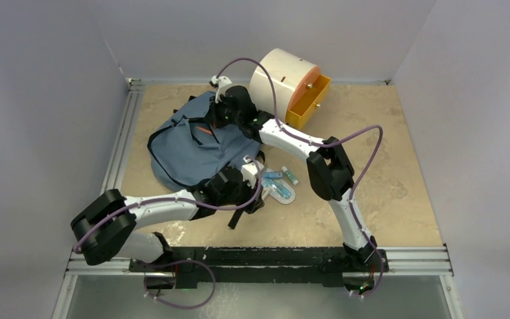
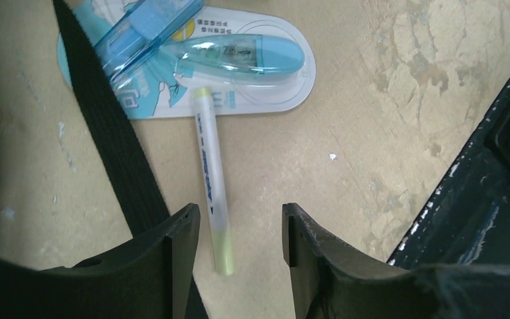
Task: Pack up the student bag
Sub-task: Pick up the stationery from the center of the board.
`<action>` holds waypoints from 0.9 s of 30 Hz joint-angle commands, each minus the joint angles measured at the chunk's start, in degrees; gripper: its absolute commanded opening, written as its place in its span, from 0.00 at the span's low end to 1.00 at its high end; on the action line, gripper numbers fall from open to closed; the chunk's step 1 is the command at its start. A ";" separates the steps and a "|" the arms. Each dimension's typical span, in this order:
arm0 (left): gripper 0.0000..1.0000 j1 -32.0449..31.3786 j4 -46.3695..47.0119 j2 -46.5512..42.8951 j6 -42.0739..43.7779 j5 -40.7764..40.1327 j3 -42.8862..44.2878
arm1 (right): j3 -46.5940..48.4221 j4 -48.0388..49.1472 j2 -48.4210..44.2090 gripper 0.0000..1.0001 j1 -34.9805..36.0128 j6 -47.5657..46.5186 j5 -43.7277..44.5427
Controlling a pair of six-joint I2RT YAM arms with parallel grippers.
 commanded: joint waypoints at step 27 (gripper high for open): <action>0.40 -7.05 -1.03 14.34 9.04 -15.37 8.10 | 4.96 0.84 -0.23 0.00 0.03 -0.84 -3.62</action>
